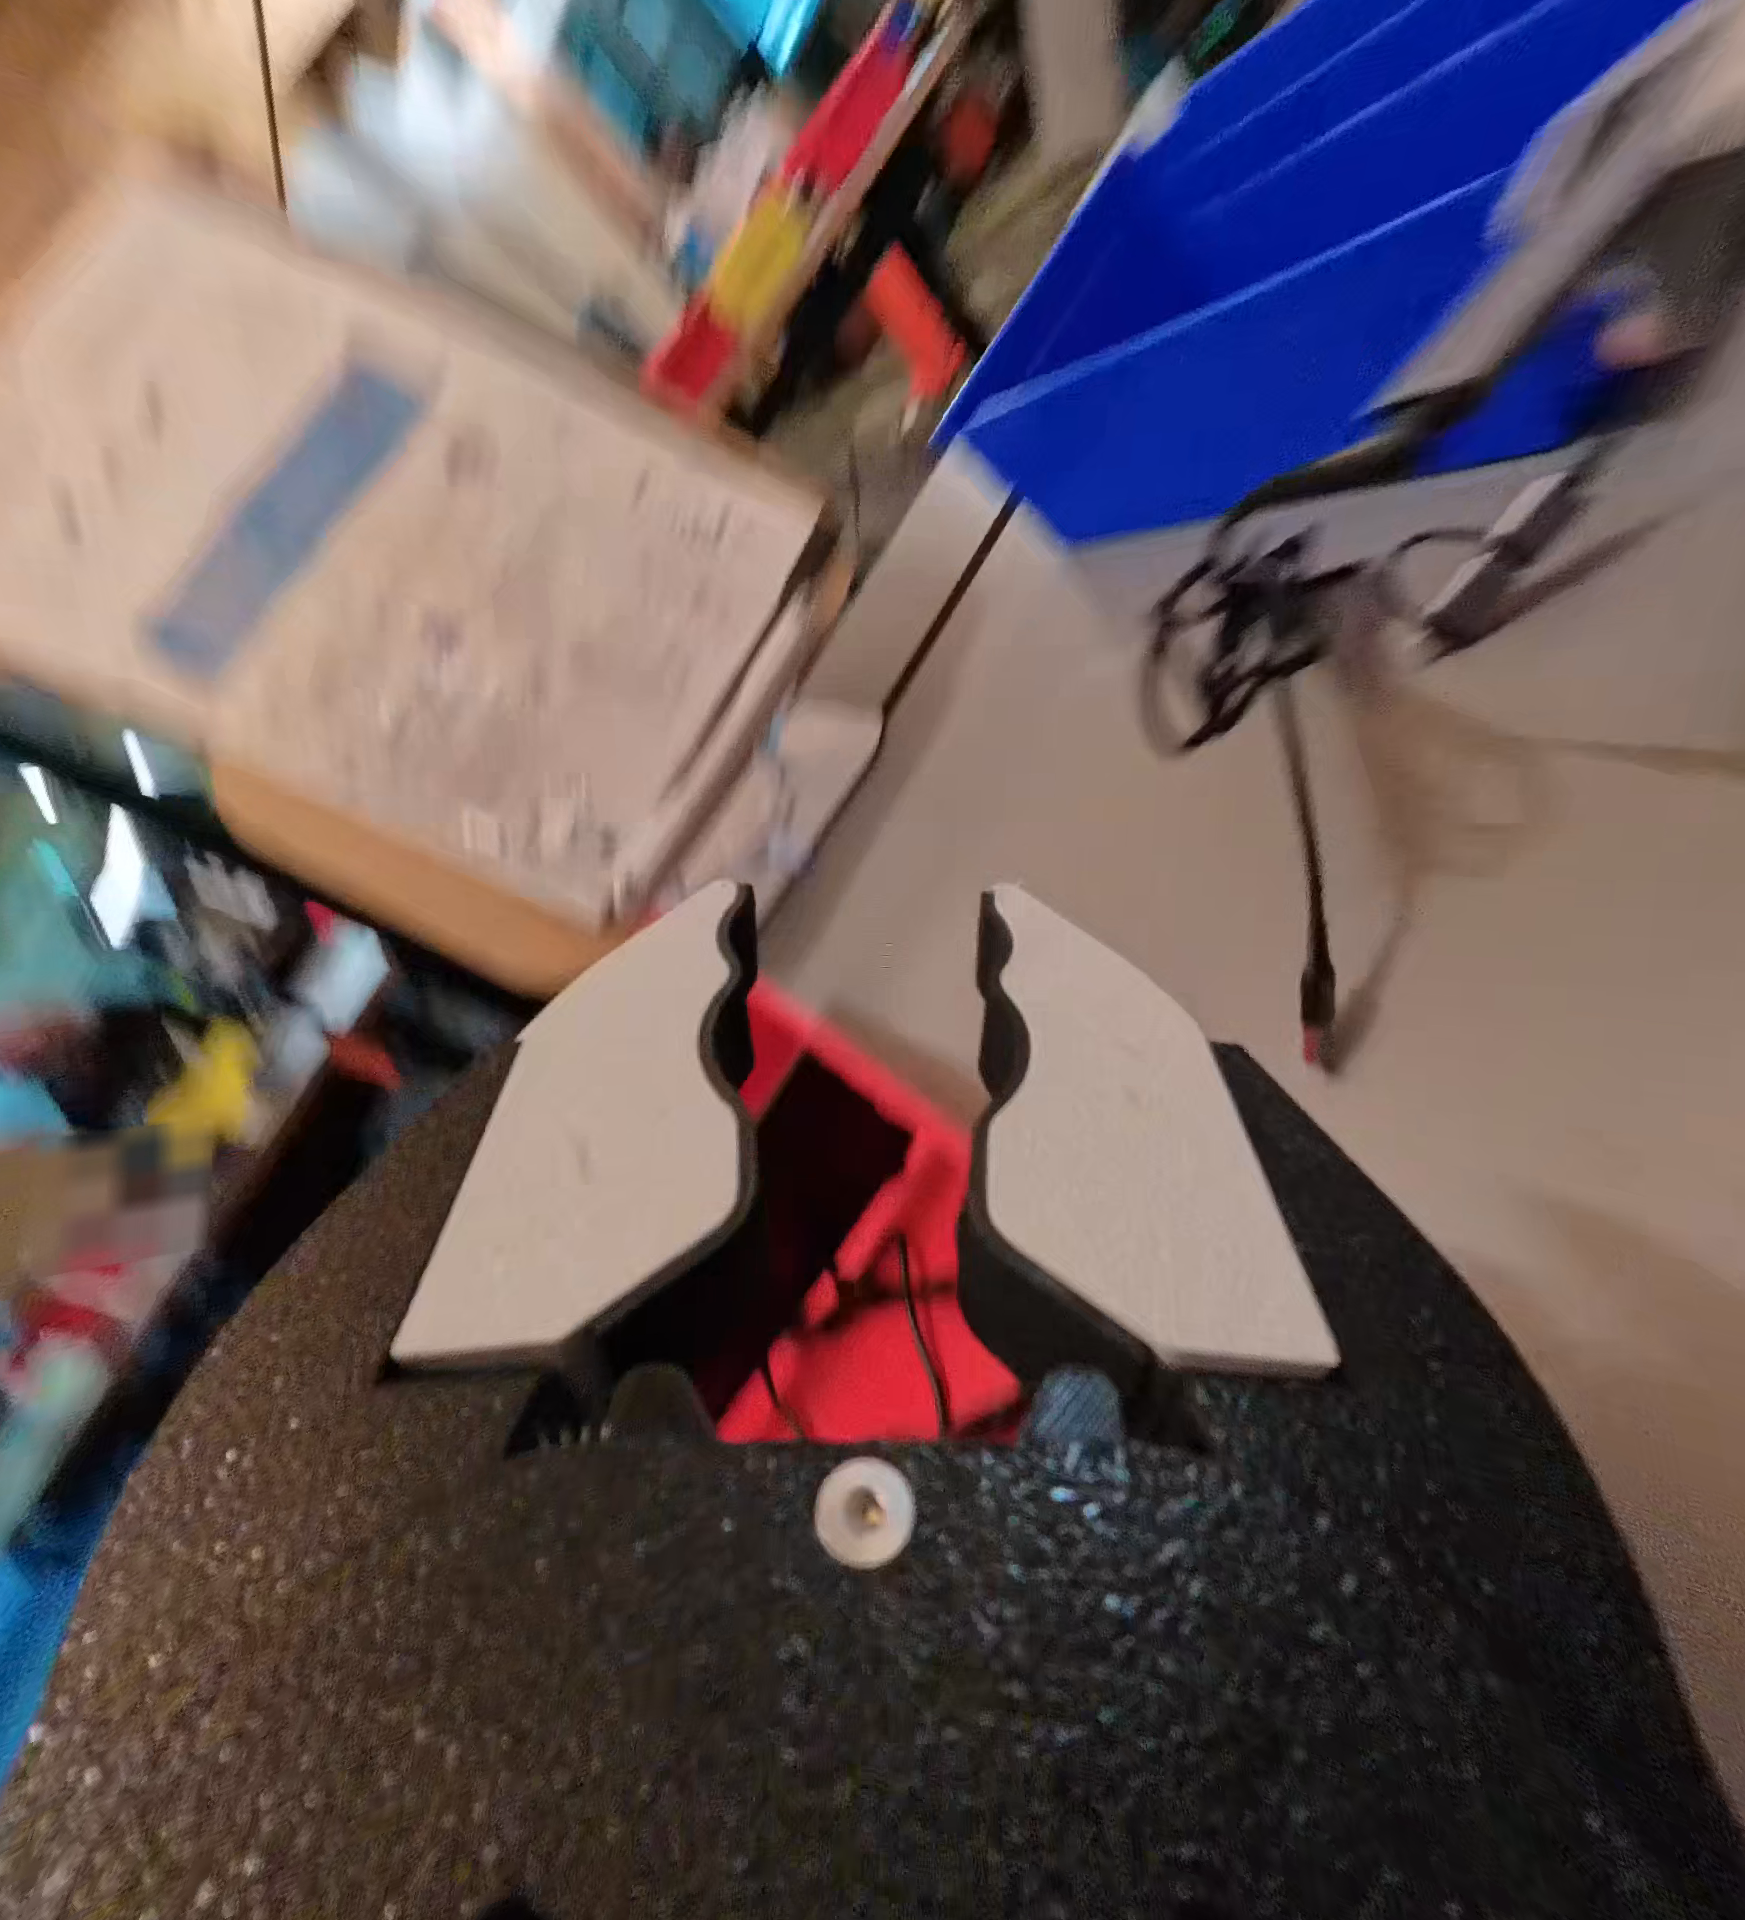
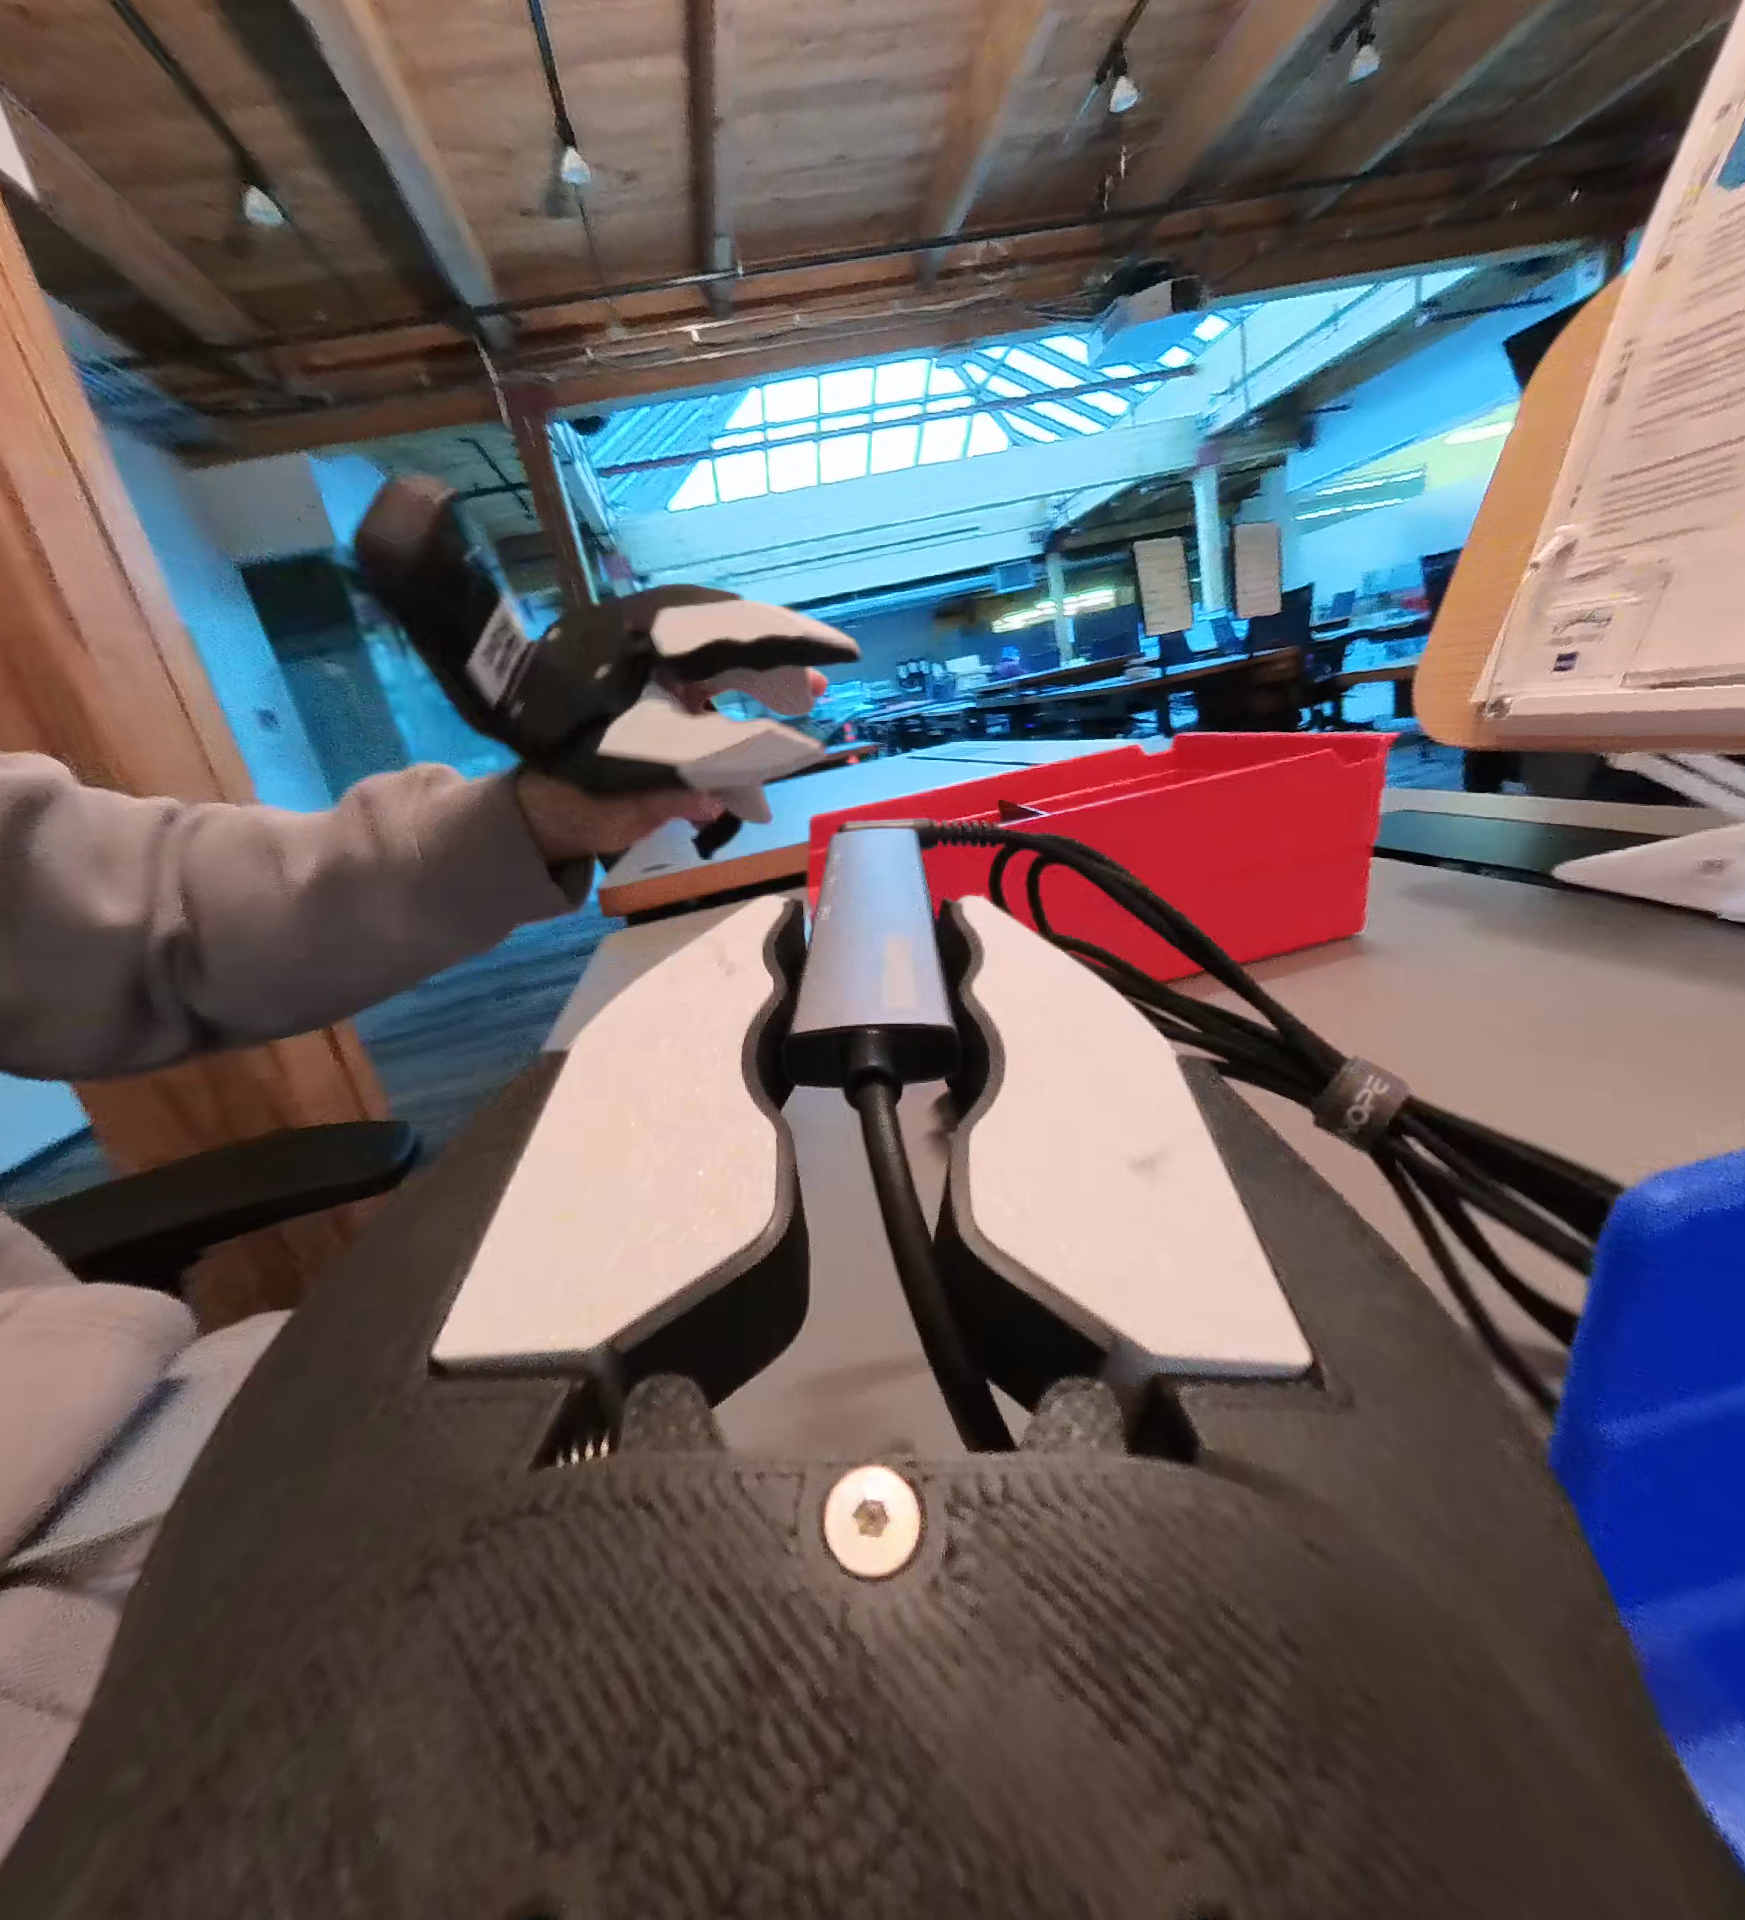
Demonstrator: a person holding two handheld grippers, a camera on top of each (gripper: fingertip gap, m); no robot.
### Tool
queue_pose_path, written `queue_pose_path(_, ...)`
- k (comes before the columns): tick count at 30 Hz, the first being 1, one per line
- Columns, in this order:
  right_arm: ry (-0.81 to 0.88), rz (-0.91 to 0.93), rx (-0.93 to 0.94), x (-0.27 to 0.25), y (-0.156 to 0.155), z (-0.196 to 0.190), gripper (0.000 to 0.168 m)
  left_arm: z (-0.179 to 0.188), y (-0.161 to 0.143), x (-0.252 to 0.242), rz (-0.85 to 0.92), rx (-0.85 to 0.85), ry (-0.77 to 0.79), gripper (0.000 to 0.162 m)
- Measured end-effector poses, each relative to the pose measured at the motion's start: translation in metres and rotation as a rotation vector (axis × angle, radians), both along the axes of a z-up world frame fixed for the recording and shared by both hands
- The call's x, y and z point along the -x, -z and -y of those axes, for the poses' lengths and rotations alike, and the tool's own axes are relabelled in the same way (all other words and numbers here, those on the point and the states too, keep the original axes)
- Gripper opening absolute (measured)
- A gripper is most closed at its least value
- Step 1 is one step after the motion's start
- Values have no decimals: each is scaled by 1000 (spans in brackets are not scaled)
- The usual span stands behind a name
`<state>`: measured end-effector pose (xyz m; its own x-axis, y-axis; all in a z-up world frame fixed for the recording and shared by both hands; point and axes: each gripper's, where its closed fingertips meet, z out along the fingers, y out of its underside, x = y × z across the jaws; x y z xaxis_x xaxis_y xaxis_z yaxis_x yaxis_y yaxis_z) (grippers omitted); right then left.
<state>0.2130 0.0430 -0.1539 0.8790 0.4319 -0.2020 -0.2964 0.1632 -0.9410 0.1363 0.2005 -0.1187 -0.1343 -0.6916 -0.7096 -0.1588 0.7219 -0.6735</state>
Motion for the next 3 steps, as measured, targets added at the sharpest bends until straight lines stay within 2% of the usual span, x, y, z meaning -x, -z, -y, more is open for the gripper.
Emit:
queue_pose_path(2,42,35,4,1,1,-3,26,-59,14,13,-157,227,-200,40)
queue_pose_path(3,31,45,18,3,2,-5,26,-81,29,24,-292,318,-281,46)
